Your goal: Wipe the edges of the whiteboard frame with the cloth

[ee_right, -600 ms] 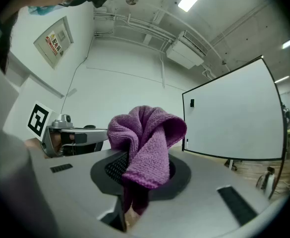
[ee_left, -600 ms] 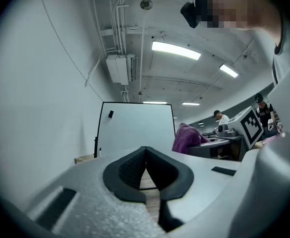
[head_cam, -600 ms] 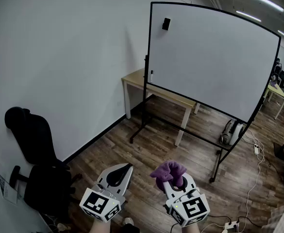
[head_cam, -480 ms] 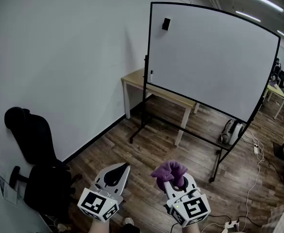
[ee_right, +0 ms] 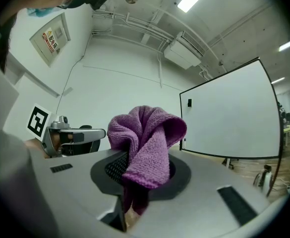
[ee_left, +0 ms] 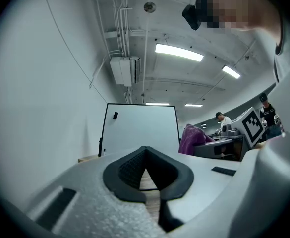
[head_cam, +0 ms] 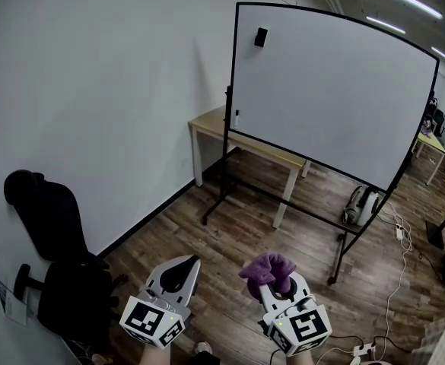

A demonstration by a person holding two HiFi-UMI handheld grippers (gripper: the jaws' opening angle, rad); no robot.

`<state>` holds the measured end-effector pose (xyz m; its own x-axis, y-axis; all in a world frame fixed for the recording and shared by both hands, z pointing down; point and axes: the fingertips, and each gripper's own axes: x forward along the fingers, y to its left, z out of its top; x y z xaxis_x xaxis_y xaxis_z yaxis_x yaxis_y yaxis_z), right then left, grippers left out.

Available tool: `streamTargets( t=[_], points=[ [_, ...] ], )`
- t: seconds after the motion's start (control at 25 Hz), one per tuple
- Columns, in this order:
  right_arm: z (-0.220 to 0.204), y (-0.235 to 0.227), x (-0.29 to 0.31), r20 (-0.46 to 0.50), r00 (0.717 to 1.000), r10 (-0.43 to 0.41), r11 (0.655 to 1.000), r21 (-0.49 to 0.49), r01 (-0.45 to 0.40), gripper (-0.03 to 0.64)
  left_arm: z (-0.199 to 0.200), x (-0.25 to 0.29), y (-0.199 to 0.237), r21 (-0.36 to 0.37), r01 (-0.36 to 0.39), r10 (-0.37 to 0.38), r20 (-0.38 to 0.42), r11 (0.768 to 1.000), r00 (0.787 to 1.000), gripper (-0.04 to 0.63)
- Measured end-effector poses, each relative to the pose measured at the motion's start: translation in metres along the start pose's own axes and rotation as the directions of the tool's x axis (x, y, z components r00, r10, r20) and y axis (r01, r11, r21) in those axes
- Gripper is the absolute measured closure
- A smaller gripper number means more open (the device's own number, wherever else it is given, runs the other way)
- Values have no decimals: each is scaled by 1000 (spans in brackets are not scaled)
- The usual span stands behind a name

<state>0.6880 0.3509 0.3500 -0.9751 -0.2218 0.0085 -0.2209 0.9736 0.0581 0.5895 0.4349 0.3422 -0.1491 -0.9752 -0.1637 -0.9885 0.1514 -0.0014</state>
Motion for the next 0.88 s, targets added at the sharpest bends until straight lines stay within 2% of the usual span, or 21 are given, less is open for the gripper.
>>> streamTargets(
  t=[0.44, 0.64, 0.88],
  points=[
    [-1, -1, 47, 25, 999, -35, 999, 39, 34, 549, -2, 11, 55, -2, -10, 10, 31, 1000, 999, 578],
    [3, 4, 72, 61, 997, -45, 998, 46, 43, 549, -1, 20, 81, 22, 20, -21, 42, 1000, 999, 578],
    [-4, 11, 91, 47, 996, -71, 996, 49, 68, 549, -4, 25, 103, 19, 54, -55, 43, 998, 998, 578]
  ],
)
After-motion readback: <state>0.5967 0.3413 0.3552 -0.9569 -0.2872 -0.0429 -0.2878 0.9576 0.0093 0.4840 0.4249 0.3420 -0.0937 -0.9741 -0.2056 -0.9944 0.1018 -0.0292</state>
